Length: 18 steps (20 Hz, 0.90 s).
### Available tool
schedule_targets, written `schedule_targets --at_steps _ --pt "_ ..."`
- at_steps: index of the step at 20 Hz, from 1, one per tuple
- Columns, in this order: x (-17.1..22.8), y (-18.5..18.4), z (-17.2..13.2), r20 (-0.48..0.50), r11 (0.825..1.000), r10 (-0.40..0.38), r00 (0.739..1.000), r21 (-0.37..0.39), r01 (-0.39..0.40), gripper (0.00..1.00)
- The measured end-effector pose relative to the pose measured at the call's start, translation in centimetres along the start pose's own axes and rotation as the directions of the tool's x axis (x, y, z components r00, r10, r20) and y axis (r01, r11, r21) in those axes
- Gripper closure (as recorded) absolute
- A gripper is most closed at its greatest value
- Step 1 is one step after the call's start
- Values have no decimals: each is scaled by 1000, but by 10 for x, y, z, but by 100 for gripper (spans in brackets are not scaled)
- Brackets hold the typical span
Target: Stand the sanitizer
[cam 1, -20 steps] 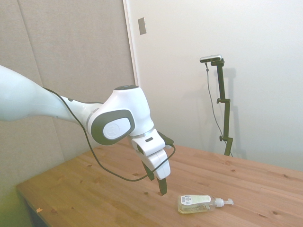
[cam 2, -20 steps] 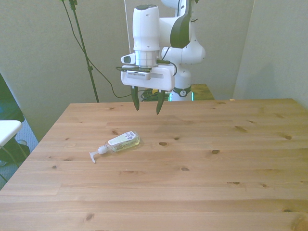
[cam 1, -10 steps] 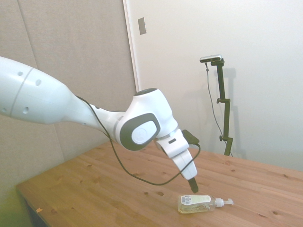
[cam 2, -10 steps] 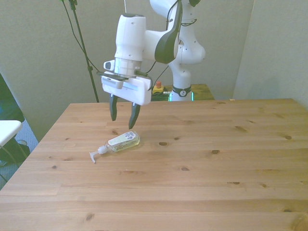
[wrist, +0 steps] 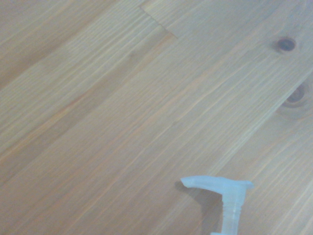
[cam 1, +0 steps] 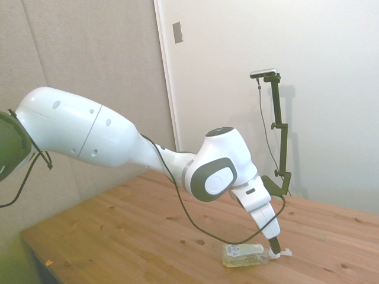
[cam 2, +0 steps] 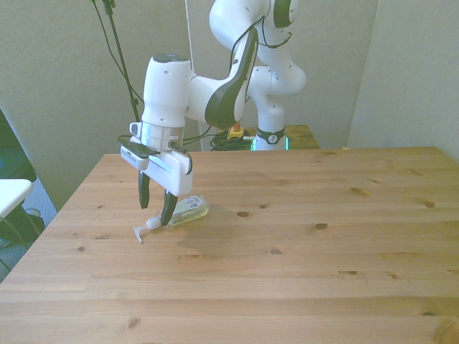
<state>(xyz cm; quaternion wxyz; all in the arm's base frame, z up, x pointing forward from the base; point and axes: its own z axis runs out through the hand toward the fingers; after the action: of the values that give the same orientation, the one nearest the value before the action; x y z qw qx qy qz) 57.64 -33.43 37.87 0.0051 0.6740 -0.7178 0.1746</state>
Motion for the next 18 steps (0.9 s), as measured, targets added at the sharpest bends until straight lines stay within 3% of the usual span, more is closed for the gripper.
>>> schedule_targets --at_steps 5,6,18 --pt "2 -1 22 8 1000 13 1000 -28 -13 0" --pt "2 -1 24 9 999 14 1000 -31 -13 100" --pt "11 3 35 29 998 29 999 -49 -27 100"
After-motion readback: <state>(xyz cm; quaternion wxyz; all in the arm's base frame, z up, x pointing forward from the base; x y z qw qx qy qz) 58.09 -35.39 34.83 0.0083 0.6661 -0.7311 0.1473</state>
